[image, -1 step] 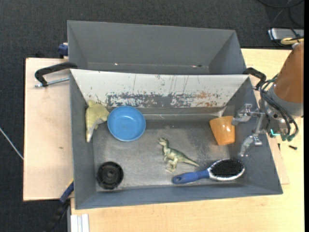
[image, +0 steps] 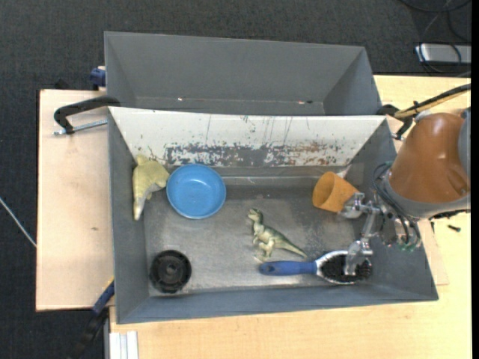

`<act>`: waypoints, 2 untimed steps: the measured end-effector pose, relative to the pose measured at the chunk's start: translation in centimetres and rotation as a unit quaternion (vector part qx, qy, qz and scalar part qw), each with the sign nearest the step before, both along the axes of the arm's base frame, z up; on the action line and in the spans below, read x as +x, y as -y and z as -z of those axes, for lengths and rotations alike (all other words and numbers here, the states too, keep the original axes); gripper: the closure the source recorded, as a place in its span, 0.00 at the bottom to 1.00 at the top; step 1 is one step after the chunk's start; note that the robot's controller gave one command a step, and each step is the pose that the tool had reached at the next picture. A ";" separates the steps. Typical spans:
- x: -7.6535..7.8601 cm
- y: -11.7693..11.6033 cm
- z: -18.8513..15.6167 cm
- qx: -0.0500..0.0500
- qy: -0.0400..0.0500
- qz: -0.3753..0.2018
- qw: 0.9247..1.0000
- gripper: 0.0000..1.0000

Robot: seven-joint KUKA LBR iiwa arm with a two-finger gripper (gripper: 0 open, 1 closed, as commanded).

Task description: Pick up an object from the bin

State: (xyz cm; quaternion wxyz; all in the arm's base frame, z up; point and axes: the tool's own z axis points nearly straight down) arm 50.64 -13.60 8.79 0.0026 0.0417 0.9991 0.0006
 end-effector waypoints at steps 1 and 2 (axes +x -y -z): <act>-0.6 0.1 0.2 0.002 -0.013 -0.001 1.000 1.00; 0.2 0.3 -14.9 -0.003 0.004 -0.035 0.999 1.00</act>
Offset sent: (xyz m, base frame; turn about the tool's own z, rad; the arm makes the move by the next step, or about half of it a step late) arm 0.0000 0.0000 0.0000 0.0000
